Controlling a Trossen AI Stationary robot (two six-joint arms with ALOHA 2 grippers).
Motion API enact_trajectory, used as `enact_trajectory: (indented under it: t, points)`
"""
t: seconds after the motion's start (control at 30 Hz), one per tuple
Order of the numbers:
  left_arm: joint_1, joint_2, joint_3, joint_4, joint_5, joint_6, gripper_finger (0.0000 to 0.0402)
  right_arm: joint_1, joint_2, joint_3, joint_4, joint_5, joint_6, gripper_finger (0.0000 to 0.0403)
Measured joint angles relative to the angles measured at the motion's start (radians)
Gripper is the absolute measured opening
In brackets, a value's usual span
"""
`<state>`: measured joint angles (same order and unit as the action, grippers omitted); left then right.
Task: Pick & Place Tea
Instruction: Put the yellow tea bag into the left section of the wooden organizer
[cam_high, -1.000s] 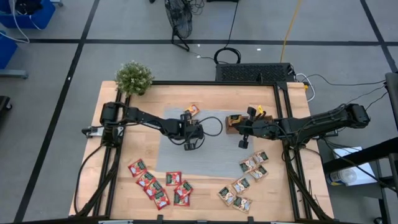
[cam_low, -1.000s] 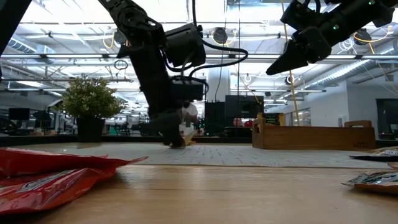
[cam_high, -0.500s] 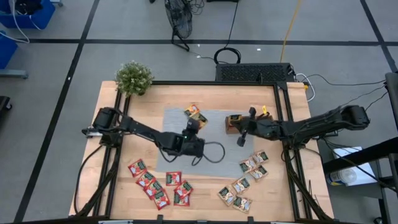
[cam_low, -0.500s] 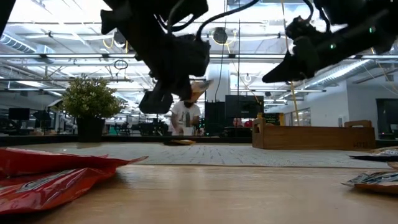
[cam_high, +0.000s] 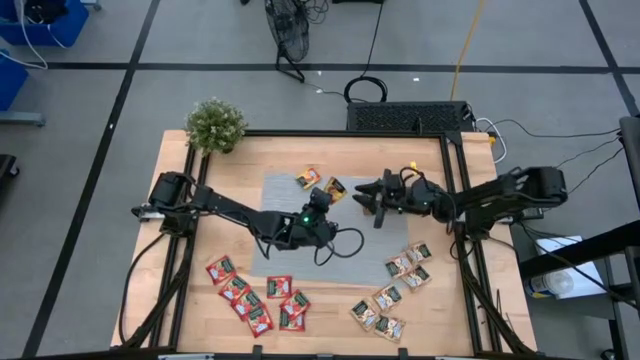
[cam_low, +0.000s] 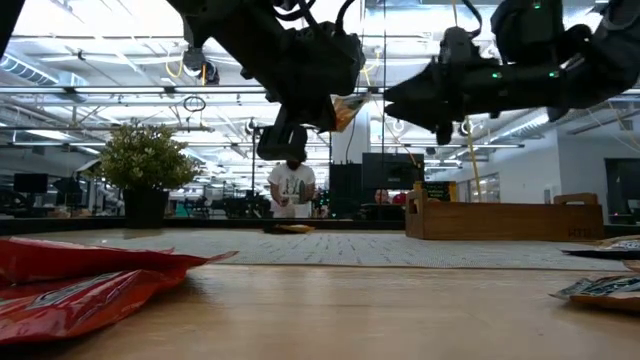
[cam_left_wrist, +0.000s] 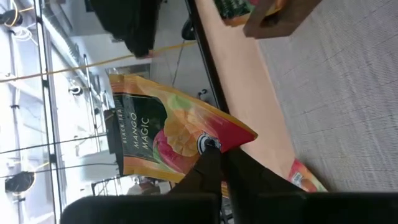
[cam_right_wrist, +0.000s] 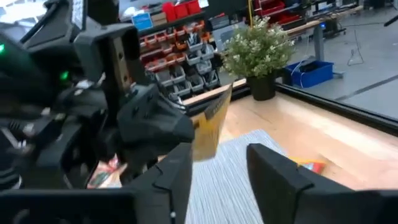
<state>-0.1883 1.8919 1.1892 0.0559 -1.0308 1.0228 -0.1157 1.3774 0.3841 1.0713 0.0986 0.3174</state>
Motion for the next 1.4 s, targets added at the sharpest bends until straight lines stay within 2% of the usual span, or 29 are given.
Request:
enact_trajectory:
  t: [0.2, 0.43, 0.57, 0.73, 0.8, 0.9, 1.03, 1.17, 1.4]
  points:
    - [0.011, 0.0, 0.0, -0.004, 0.006, -0.01, 0.0008, -0.008, 0.105, 0.09, 0.01, -0.081, 0.034, 0.0173]
    - [0.011, 0.0, 0.0, -0.01, 0.024, -0.032, 0.0007, -0.02, 0.183, 0.167, 0.004, -0.095, 0.016, 0.0157]
    - [0.003, 0.0, 0.0, -0.011, 0.025, -0.035, 0.0015, -0.029, 0.193, 0.177, 0.003, -0.101, 0.012, 0.0121]
    - [0.003, 0.0, 0.0, -0.022, 0.031, -0.069, 0.0007, -0.031, 0.192, 0.177, -0.006, -0.103, -0.033, 0.0019]
    - [0.003, 0.0, 0.0, -0.023, 0.034, -0.1, 0.0007, -0.031, 0.192, 0.176, -0.014, -0.101, -0.058, 0.0007]
    - [0.003, 0.0, -0.001, -0.024, 0.069, -0.219, 0.0033, -0.032, 0.183, 0.176, -0.039, -0.101, -0.106, 0.0002]
    - [-0.003, -0.021, -0.001, -0.061, 0.16, -0.426, 0.0081, -0.031, 0.112, 0.176, -0.116, -0.097, -0.184, 0.0]
    - [-0.001, -0.06, -0.001, -0.146, 0.354, -0.525, 0.0109, -0.031, -0.022, 0.176, -0.289, -0.071, -0.282, 0.0]
    - [0.048, -0.097, -0.001, -0.198, 0.661, -0.62, 0.0116, -0.022, -0.308, 0.176, -0.85, -0.073, -0.516, 0.0]
